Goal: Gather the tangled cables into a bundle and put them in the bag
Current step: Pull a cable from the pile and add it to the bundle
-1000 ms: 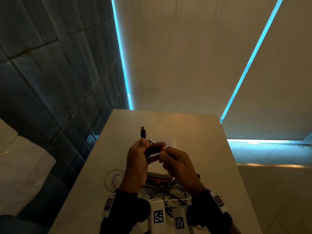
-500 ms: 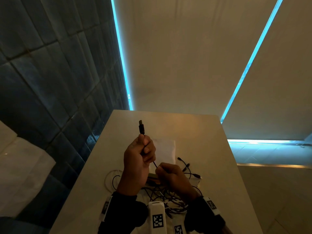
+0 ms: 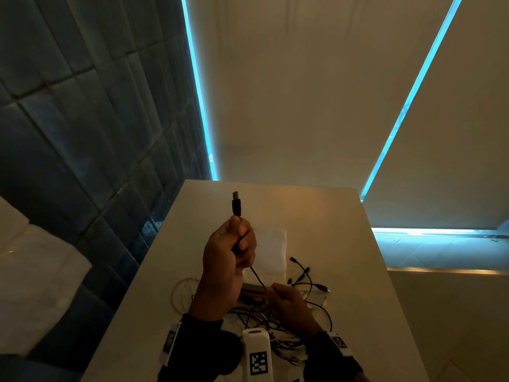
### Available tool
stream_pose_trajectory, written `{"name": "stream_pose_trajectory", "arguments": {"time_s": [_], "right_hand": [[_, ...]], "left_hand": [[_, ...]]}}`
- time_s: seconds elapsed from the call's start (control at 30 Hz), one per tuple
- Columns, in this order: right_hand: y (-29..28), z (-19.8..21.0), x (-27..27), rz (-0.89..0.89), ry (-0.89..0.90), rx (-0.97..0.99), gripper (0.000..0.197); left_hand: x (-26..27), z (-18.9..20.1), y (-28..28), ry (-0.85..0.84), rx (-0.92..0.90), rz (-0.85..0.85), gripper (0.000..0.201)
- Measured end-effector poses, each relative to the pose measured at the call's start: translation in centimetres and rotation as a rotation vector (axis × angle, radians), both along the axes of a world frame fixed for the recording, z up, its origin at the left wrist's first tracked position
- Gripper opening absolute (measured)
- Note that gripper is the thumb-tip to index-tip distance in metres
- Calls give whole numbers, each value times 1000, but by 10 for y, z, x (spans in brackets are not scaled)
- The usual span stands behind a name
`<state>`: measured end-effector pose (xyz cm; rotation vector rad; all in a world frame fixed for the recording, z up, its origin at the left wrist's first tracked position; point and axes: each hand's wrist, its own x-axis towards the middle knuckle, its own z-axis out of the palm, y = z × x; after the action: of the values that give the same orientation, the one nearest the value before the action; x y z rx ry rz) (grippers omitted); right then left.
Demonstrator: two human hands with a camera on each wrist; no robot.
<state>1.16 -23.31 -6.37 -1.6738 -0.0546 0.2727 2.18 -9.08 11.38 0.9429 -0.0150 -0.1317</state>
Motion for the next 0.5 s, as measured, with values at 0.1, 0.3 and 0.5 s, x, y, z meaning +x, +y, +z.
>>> {"name": "stream_pose_trajectory", "arguments": {"time_s": [0.1,0.3,0.5], "right_hand": [[-5,0,3,-85,-18,-122,42],[-5,62,13,-306,-125,-8,27],[9,126,5,-205,-273,248,27]], "left_hand": [[1,-3,0,31,47,2,36],[3,-3,2,81,223,25,37],[1,-8,-4,83,426,96,37]]}}
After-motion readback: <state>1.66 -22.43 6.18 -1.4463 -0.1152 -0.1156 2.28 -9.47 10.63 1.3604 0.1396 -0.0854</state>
